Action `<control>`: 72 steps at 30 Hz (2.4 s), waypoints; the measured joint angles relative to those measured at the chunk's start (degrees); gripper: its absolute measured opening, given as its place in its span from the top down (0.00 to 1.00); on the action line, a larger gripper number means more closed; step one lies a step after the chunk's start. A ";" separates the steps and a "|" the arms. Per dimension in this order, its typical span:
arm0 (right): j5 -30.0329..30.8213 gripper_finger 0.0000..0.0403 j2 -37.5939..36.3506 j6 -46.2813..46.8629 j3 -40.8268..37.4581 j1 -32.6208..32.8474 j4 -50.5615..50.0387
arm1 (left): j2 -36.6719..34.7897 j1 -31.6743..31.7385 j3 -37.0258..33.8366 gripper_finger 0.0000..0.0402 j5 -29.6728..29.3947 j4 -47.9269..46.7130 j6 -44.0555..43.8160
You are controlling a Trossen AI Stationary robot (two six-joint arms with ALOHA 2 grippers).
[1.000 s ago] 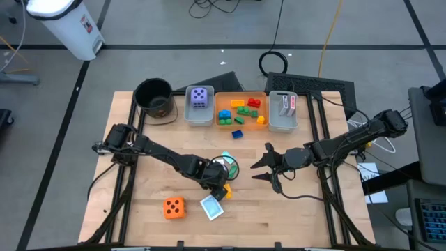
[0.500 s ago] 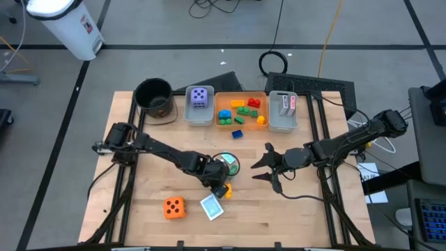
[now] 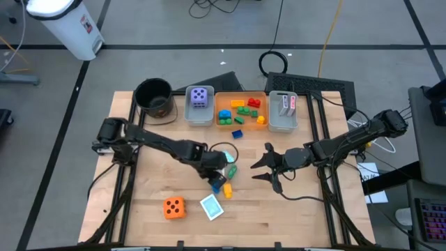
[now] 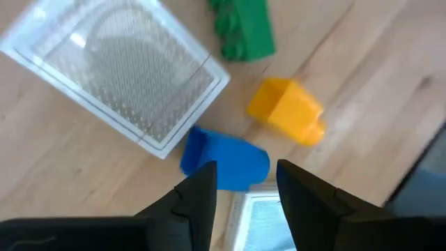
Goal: Pick & Place Toys
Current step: Put the blue game piece into the orange bin
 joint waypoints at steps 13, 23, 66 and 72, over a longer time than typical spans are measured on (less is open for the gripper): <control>1.46 0.58 0.00 -1.31 0.00 -0.35 0.36 | -4.12 1.95 0.13 0.62 -2.40 -0.30 2.09; 1.28 0.58 0.00 -1.09 0.00 -0.35 -0.02 | -3.86 0.94 0.13 0.62 -6.50 -0.24 -12.56; 2.72 0.58 -0.02 -2.12 0.00 -0.35 -7.96 | 0.81 -7.12 0.20 0.67 -19.71 2.30 -34.59; 2.71 0.58 0.00 -2.12 0.00 -0.35 -7.95 | 0.81 -6.98 0.20 0.47 -18.11 2.77 -34.22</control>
